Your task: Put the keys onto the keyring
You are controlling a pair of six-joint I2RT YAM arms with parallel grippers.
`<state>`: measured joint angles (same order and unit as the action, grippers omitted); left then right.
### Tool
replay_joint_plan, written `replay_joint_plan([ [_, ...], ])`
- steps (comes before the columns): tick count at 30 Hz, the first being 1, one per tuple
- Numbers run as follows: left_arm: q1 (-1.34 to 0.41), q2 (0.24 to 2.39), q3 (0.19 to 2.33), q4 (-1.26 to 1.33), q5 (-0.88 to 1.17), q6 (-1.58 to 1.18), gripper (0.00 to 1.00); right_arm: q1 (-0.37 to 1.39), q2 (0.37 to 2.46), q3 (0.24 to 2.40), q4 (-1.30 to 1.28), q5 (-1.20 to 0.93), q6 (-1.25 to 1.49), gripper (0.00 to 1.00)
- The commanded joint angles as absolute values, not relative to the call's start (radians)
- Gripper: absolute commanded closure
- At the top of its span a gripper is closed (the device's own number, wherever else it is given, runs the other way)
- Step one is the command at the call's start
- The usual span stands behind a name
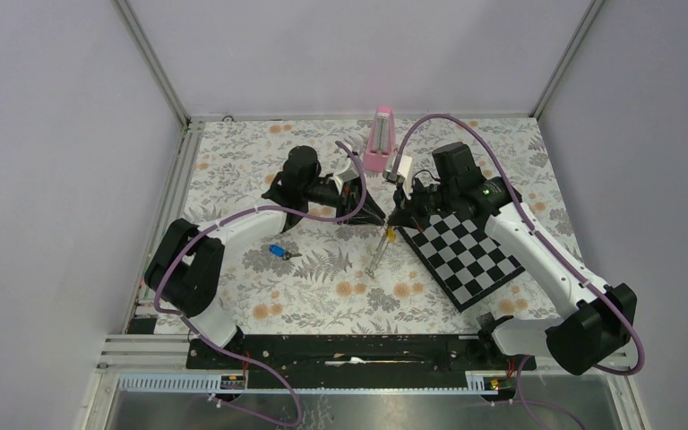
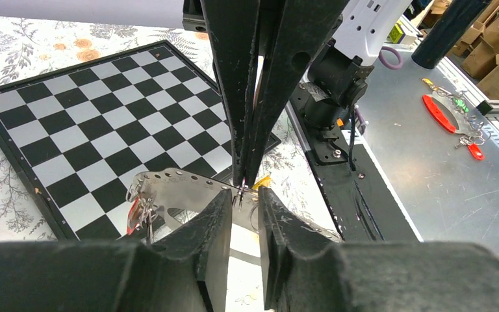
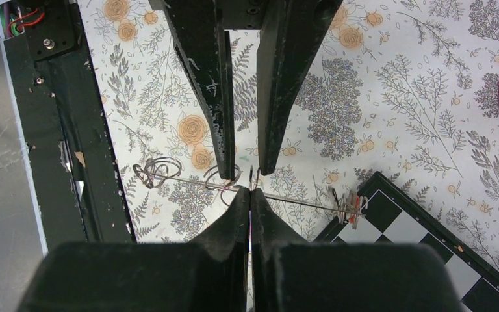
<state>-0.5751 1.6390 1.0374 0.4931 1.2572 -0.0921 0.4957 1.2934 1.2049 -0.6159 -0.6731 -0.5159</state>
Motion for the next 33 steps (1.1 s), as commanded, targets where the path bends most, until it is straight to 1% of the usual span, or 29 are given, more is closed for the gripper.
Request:
replay_joint_plan([
  [1,-0.582,1.632,1.049,0.555,1.279,-0.1,0.79,0.504,1.275,1.214,-0.569,-0.697,-0.507,1.0],
  [18,-0.594,1.645,1.045,0.551,1.284,-0.091,0.82,0.503,1.261,1.2,-0.548,-0.703,-0.495,1.0],
  [26,-0.594,1.652,1.04,0.552,1.285,-0.089,0.87,0.501,1.246,1.189,-0.53,-0.709,-0.485,1.0],
  [29,-0.594,1.655,1.037,0.552,1.288,-0.09,0.91,0.499,1.243,1.189,-0.527,-0.712,-0.481,1.0],
  [32,-0.594,1.653,1.035,0.552,1.289,-0.093,1.0,0.496,1.243,1.189,-0.525,-0.714,-0.478,1.0],
  [33,-0.594,1.652,1.035,0.553,1.288,-0.096,1.0,0.496,1.243,1.187,-0.525,-0.713,-0.477,1.0],
])
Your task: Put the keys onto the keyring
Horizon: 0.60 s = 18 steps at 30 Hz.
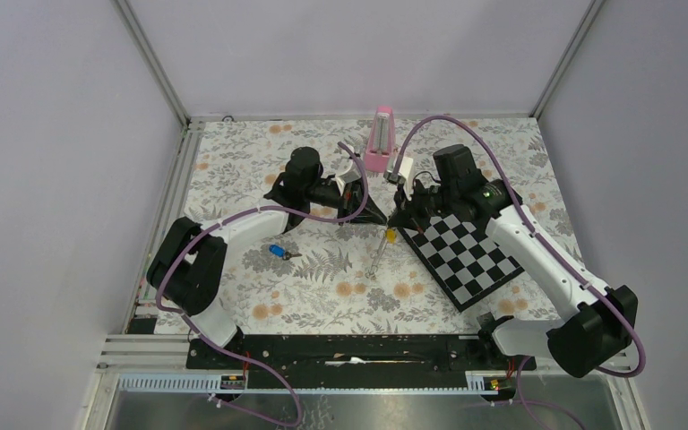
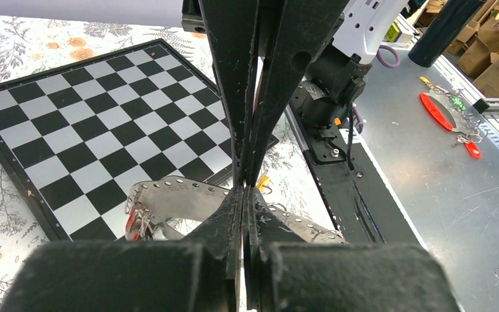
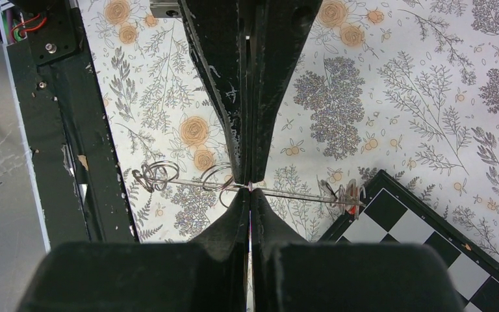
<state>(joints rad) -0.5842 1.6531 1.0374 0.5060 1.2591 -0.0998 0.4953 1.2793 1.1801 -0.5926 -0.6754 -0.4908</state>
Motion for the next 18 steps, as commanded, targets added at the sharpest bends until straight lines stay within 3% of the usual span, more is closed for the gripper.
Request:
replay_joint_plan([
  [1,-0.594,1.648,1.033,0.558,1.288,-0.098,1.0,0.493,1.243,1.186,-0.523,-0.713,-0.475,1.0],
  [5,-0.59,1.626,1.02,0.591,1.281,-0.133,1.0,0.474,1.227,1.172,-0.504,-0.714,-0.456,0.95],
  [14,-0.563,1.611,0.938,1.17,1.241,-0.638,1.0,0.381,1.159,1.122,-0.427,-0.825,-0.372,0.56],
  [18,-0.563,1.626,0.918,1.303,1.214,-0.755,1.0,0.361,1.136,1.102,-0.431,-0.891,-0.371,0.44],
])
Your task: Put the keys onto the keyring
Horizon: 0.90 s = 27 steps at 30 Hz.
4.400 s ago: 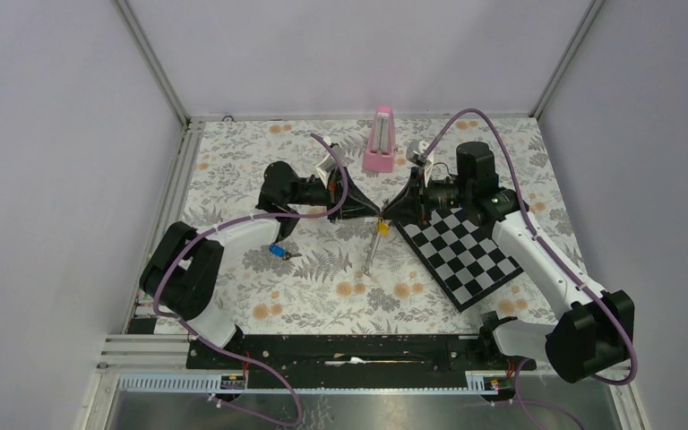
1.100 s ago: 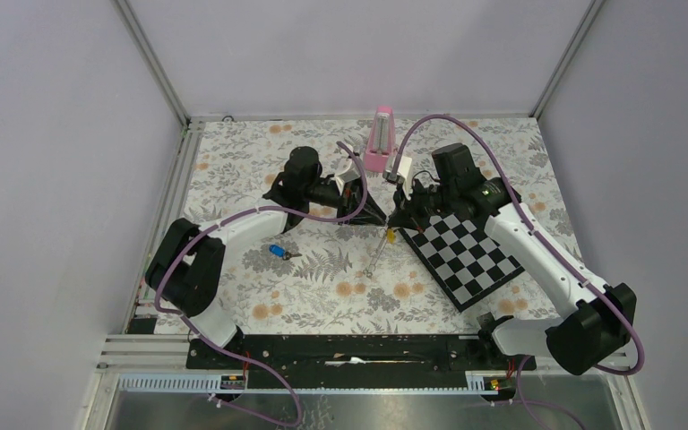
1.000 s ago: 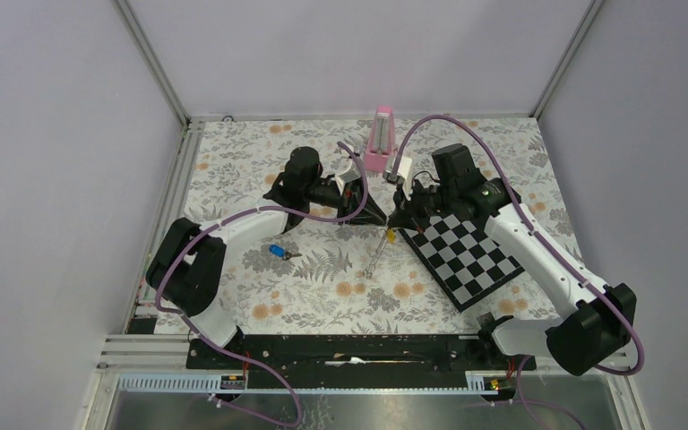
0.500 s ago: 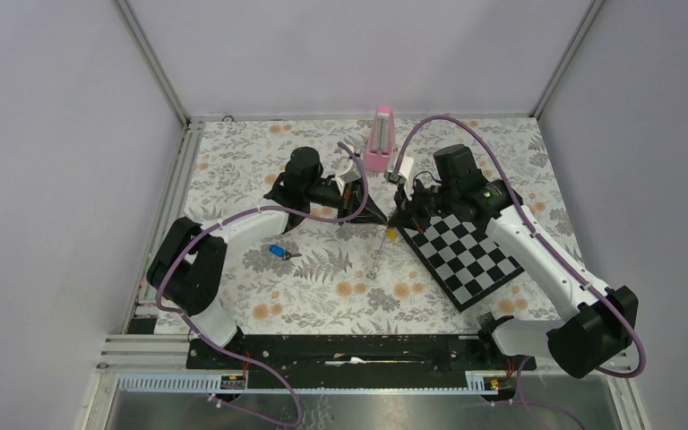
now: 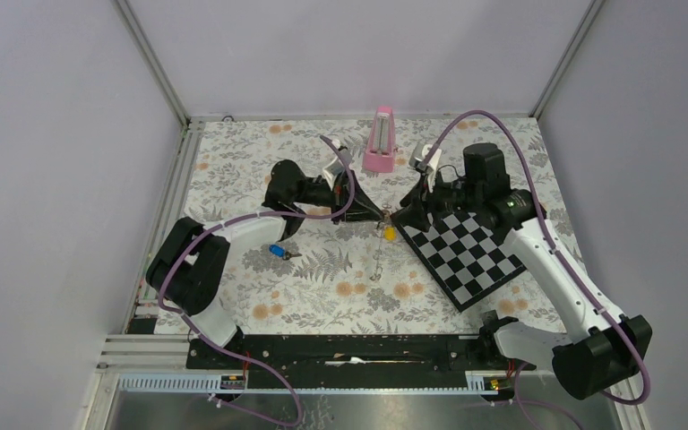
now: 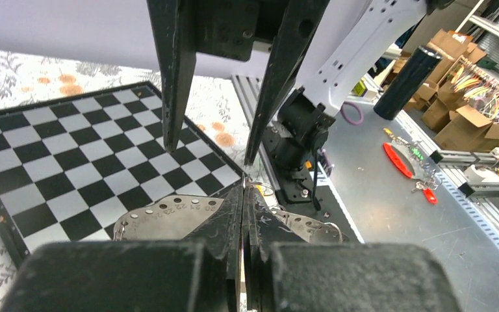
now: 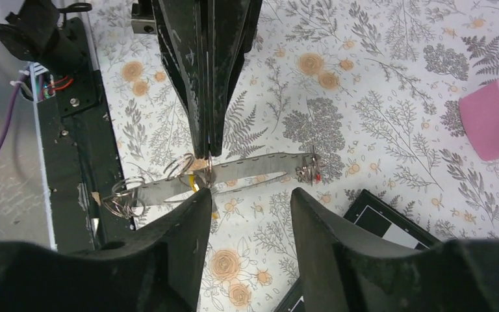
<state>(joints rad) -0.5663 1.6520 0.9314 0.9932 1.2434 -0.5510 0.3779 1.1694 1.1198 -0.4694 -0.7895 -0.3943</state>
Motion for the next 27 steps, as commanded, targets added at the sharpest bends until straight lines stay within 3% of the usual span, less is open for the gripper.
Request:
replay_joint_plan([
  [1,-0.563,1.629,0.917,1.313,1.207,-0.765,1.0,0.359,1.136,1.097,-0.432,-0.908,-0.371,0.43],
  [6,-0.563,1.638,0.917,1.341,1.171,-0.79,1.0,0.359,1.151,1.08,-0.417,-0.975,-0.363,0.37],
  [11,-0.563,1.657,0.92,1.393,1.158,-0.841,1.0,0.36,1.173,1.066,-0.386,-1.013,-0.351,0.38],
  [21,-0.563,1.67,0.919,1.43,1.108,-0.877,1.0,0.359,1.183,1.027,-0.336,-1.044,-0.323,0.91],
  [24,-0.564,1.675,0.916,1.44,1.092,-0.889,1.0,0.36,1.188,1.026,-0.324,-1.046,-0.312,0.99],
  [27,-0.566,1.678,0.911,1.442,1.08,-0.889,1.0,0.358,1.197,1.026,-0.314,-1.046,-0.301,1.0],
])
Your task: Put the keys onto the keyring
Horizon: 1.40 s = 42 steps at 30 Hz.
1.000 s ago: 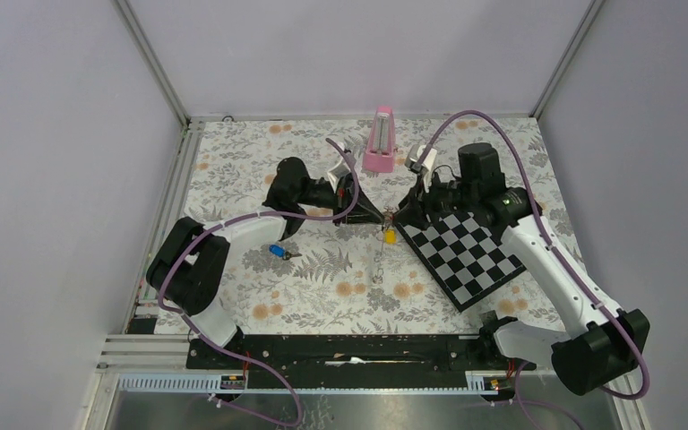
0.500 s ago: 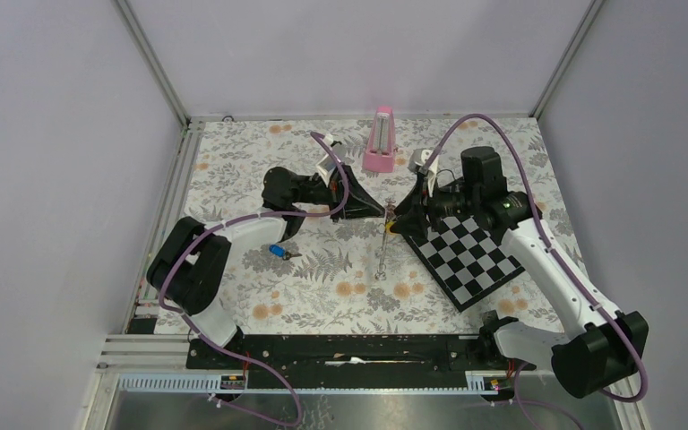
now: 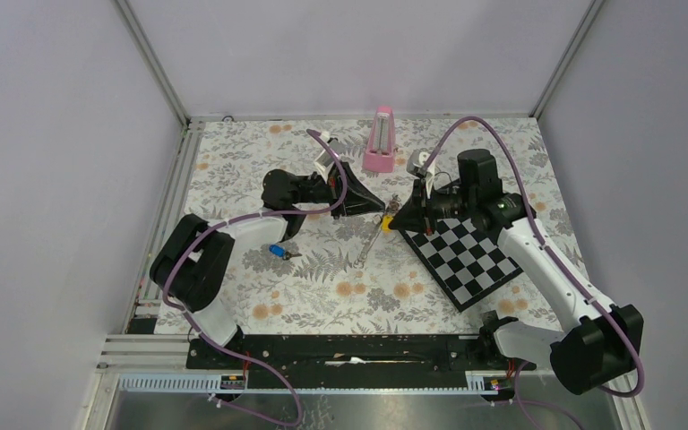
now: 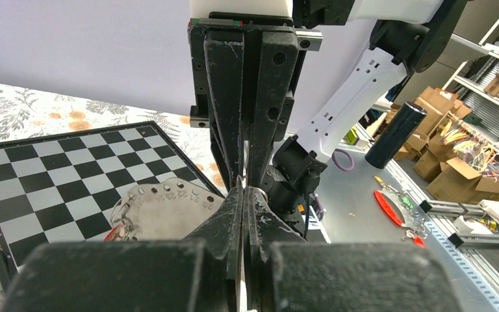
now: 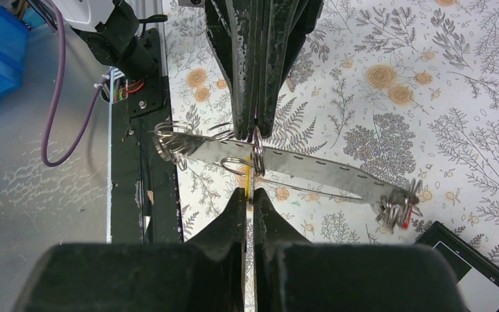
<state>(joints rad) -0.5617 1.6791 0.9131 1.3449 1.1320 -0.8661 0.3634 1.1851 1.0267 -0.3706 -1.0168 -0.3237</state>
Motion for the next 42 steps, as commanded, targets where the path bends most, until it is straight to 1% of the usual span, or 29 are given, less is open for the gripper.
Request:
replay_joint_plan([
  [1,-0.567,1.679,0.908,1.442,1.076,-0.888,1.0,0.359,1.199,1.026,-0.308,-1.046,-0.295,1.0],
  [13,-0.577,1.694,0.902,1.484,1.056,-0.919,1.0,0.362,1.217,0.999,-0.294,-1.011,-0.298,1.0],
  [17,-0.576,1.694,0.909,1.499,1.053,-0.933,1.0,0.362,1.217,1.0,-0.299,-0.998,-0.311,0.96],
  [20,-0.576,1.693,0.91,1.499,1.05,-0.935,1.0,0.362,1.221,1.001,-0.298,-0.998,-0.309,0.91],
  [23,-0.575,1.695,0.908,1.499,1.049,-0.934,1.0,0.364,1.222,1.01,-0.296,-1.004,-0.301,0.83],
  [27,-0.575,1.698,0.907,1.499,1.048,-0.929,1.0,0.364,1.213,1.031,-0.322,-1.008,-0.312,0.7],
  [29,-0.574,1.701,0.908,1.499,1.049,-0.927,1.0,0.365,1.202,1.047,-0.348,-1.002,-0.332,0.62],
  [30,-0.573,1.702,0.909,1.5,1.05,-0.927,1.0,0.365,1.196,1.054,-0.371,-0.991,-0.345,0.57],
  [32,-0.57,1.705,0.911,1.504,1.053,-0.929,1.0,0.364,1.178,1.068,-0.404,-0.97,-0.374,0.5],
  [35,-0.566,1.705,0.91,1.509,1.059,-0.93,1.0,0.362,1.15,1.083,-0.443,-0.936,-0.409,0.46],
  [42,-0.567,1.707,0.909,1.514,1.104,-0.922,1.0,0.356,1.139,1.166,-0.494,-0.918,-0.439,0.46],
])
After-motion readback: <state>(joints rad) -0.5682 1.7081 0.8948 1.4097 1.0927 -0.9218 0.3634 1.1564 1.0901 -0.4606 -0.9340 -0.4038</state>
